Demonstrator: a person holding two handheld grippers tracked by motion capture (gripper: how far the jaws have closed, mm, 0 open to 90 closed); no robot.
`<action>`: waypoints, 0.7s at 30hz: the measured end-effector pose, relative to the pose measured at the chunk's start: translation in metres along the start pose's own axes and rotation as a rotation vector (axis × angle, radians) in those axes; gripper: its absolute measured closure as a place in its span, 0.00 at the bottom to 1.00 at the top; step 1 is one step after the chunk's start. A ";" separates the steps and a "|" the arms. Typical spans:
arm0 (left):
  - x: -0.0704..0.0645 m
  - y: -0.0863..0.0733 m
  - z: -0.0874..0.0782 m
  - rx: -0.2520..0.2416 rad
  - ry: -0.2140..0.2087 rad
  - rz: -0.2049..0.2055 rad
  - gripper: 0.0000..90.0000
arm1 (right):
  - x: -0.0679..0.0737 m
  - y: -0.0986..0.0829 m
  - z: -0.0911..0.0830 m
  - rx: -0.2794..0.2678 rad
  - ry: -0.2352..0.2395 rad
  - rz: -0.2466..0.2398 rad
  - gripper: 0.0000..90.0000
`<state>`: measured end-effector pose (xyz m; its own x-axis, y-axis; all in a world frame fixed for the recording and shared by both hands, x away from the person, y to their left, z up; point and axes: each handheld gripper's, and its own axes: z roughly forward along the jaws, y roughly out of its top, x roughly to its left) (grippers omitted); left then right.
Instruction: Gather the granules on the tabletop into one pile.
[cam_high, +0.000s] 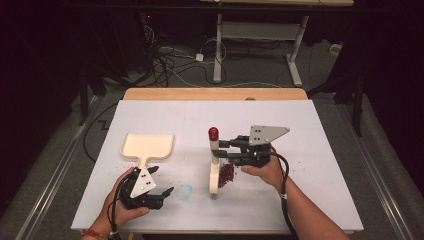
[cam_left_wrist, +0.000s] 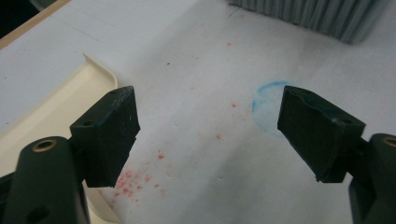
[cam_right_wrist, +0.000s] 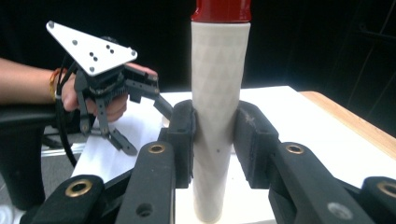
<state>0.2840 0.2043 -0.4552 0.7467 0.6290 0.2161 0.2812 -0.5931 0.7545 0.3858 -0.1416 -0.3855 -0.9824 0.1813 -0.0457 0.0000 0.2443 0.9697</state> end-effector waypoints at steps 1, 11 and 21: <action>0.000 0.000 0.000 0.002 0.000 0.001 0.22 | -0.003 -0.002 -0.002 -0.004 0.001 0.004 0.78; 0.002 0.000 0.000 0.003 0.004 -0.011 0.22 | -0.018 -0.004 -0.023 -0.038 -0.022 0.008 0.78; 0.001 -0.002 -0.002 0.003 0.007 -0.007 0.22 | 0.014 0.024 -0.051 -0.111 -0.216 0.025 0.78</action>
<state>0.2829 0.2070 -0.4548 0.7404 0.6368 0.2153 0.2881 -0.5900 0.7543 0.3628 -0.1820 -0.3505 -0.9195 0.3885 -0.0599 -0.0083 0.1333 0.9910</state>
